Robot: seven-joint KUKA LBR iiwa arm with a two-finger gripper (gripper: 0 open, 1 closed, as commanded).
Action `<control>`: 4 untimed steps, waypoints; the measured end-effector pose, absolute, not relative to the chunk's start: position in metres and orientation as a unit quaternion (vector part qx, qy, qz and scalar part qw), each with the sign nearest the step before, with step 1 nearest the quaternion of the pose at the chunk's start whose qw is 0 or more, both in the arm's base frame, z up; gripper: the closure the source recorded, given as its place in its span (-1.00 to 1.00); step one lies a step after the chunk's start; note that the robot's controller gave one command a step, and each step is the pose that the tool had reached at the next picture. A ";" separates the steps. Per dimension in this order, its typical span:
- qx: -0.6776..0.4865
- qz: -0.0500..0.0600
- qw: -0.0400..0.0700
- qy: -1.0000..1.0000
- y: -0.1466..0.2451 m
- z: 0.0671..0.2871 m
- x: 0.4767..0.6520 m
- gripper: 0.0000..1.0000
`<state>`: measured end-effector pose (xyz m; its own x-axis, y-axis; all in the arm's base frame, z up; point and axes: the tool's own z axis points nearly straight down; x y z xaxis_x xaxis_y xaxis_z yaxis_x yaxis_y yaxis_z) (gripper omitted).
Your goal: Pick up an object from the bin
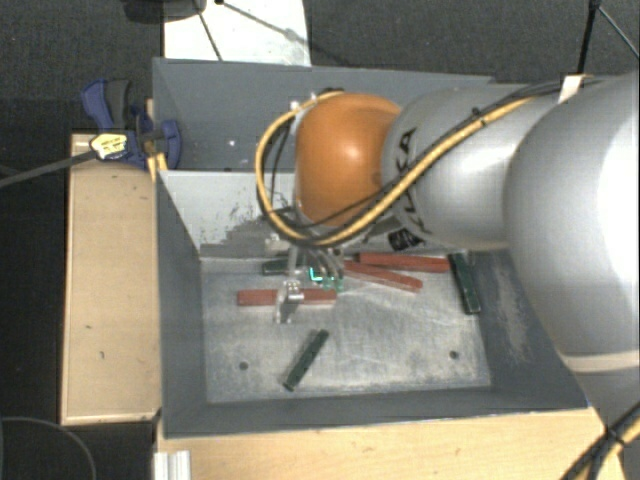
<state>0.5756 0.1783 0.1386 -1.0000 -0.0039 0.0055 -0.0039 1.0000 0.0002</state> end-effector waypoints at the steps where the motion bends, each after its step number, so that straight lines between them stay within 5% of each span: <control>1: 0.000 -0.001 -0.001 -1.000 0.178 0.143 0.578 -1.00; 2: -0.076 -0.002 -0.003 -0.997 0.174 0.073 0.583 1.00; 3: -0.077 -0.002 -0.003 -0.997 0.174 0.073 0.583 1.00; 4: -0.099 -0.001 -0.002 -0.995 0.163 0.244 0.556 1.00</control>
Offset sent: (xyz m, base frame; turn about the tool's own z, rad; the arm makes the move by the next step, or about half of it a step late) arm 0.0053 -0.0056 -0.0686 0.1551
